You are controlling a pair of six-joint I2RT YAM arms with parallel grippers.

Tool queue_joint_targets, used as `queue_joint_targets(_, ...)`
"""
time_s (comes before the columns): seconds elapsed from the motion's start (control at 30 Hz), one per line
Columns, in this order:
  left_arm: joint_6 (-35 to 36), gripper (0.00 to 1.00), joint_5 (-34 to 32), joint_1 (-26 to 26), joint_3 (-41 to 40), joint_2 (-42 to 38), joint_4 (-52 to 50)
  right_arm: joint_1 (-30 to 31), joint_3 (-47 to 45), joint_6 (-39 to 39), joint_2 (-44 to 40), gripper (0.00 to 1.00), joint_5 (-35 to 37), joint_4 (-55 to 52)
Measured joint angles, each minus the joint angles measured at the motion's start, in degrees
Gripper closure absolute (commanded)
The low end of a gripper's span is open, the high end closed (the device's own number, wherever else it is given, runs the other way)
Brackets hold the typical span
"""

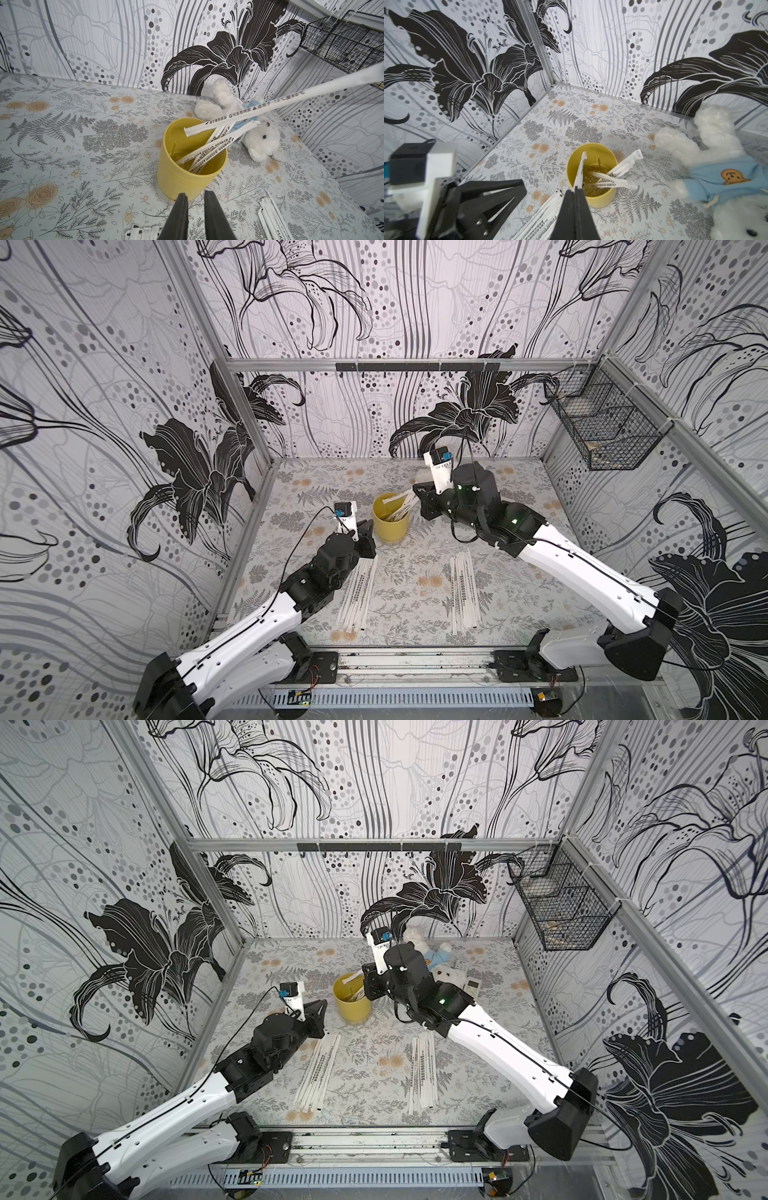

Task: Take the straws out of the storage container
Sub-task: Pick up the straw from the container.

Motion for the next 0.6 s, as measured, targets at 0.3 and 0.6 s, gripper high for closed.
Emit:
queue_joint_targets(0.3, -1.8, 0.80, 0.6, 0.0, 5.1, -1.3, -12.9, 0.6, 6.5, -2.6, 0.5, 1.00, -12.7, -11.2)
queue_joint_targets(0.6, -3.5, 0.79, 1.2, 0.0, 8.2, -3.6, -28.2, 0.6, 6.7, -4.0, 10.7, 1.00, -29.2, -15.0)
